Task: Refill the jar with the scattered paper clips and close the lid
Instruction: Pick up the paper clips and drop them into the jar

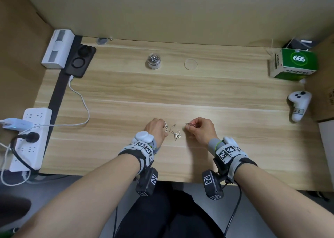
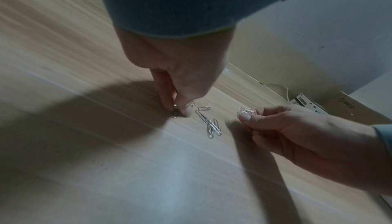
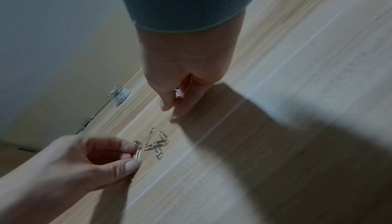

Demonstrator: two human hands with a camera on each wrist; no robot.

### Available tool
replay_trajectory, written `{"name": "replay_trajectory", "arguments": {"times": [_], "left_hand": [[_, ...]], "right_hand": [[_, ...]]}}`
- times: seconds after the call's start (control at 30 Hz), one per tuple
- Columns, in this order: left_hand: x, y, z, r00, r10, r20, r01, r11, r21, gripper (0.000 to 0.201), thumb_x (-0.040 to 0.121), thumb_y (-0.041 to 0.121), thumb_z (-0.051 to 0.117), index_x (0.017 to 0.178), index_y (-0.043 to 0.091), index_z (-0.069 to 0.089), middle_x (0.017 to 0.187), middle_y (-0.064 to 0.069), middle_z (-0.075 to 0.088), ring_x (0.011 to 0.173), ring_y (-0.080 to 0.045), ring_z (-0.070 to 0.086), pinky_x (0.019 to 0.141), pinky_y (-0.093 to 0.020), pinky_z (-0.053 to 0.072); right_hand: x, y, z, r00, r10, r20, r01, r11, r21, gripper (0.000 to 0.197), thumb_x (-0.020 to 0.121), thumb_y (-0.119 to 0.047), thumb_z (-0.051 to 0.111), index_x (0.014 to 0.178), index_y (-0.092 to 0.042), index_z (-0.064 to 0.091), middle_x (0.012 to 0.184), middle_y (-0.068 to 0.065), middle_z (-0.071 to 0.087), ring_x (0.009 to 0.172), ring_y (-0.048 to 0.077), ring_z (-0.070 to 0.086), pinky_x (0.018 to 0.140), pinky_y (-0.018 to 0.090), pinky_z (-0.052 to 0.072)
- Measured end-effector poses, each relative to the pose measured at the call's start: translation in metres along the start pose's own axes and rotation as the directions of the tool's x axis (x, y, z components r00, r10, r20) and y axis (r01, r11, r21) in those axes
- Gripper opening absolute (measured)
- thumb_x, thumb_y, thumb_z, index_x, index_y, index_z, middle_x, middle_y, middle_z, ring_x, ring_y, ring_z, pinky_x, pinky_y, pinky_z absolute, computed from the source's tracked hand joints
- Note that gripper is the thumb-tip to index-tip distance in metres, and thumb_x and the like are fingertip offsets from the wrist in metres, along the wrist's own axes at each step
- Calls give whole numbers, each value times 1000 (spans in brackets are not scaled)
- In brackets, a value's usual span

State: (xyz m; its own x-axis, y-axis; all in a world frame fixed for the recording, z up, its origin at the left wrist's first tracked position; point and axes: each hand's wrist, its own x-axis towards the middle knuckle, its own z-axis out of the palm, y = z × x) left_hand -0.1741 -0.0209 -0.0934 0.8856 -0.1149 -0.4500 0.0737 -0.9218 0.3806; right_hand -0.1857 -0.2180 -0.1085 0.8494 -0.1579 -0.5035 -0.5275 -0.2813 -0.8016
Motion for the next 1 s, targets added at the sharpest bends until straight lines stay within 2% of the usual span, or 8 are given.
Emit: {"name": "replay_trajectory", "arguments": {"times": [0.13,0.3,0.43,0.63,0.73,0.83,0.9,1.0], "left_hand": [[2,3,0,1000,14,24,-14,1000,21,19,85,9,65,103,11,68,102,-9,69,95,-29,64,82,-38,53],[-1,6,0,999,13,50,-14,1000,21,27,84,2,58,103,16,69,105,-6,70,99,-28,63,85,-34,51],[-1,9,-4,999,0,47,1,1000,-17,31,81,-1,51,93,19,71,102,-5,71,97,-29,64,80,-31,51],[3,16,-15,995,-20,99,23,999,-33,23,73,3,60,82,19,74,93,-4,72,90,-27,65,77,-27,51],[6,13,-21,994,-27,106,34,997,-67,20,73,6,62,81,19,75,93,-3,73,89,-26,66,80,-28,53],[13,8,-34,997,-42,70,52,989,-139,18,72,11,65,81,20,77,91,1,75,88,-21,67,82,-26,53],[24,4,-53,997,-71,26,75,971,-227,18,71,11,65,81,19,77,90,2,75,87,-19,67,80,-22,51],[49,2,-87,991,-122,-57,98,943,-317,15,72,13,66,80,19,77,85,4,75,83,-14,68,73,-16,46]], "right_hand": [[-3,6,-7,1000,19,-4,-19,1000,24,18,78,-9,81,76,-12,63,74,6,67,62,19,63,59,35,61],[-6,11,-8,1000,14,1,-14,999,31,20,77,-9,82,74,-13,63,73,9,65,58,20,62,62,40,62],[-5,10,-7,1000,12,7,-12,999,34,19,77,-9,81,75,-12,62,74,7,65,60,19,62,63,40,62],[4,-1,-4,1000,10,22,-10,1000,21,18,78,-7,80,74,-12,63,74,7,66,59,18,62,58,34,61],[12,-16,-3,999,4,32,-4,1000,1,17,80,-6,78,75,-12,63,77,8,67,60,18,63,58,35,61],[26,-31,-2,1000,15,27,-15,1000,-14,16,79,-8,79,76,-12,64,79,9,68,61,20,64,64,43,62],[39,-46,2,1000,-5,19,5,1000,-19,16,74,-15,82,73,-16,66,74,4,68,64,22,65,69,50,61],[58,-77,8,999,-47,25,48,999,-22,17,74,-15,82,72,-15,65,69,2,66,60,22,63,64,44,58]]}}
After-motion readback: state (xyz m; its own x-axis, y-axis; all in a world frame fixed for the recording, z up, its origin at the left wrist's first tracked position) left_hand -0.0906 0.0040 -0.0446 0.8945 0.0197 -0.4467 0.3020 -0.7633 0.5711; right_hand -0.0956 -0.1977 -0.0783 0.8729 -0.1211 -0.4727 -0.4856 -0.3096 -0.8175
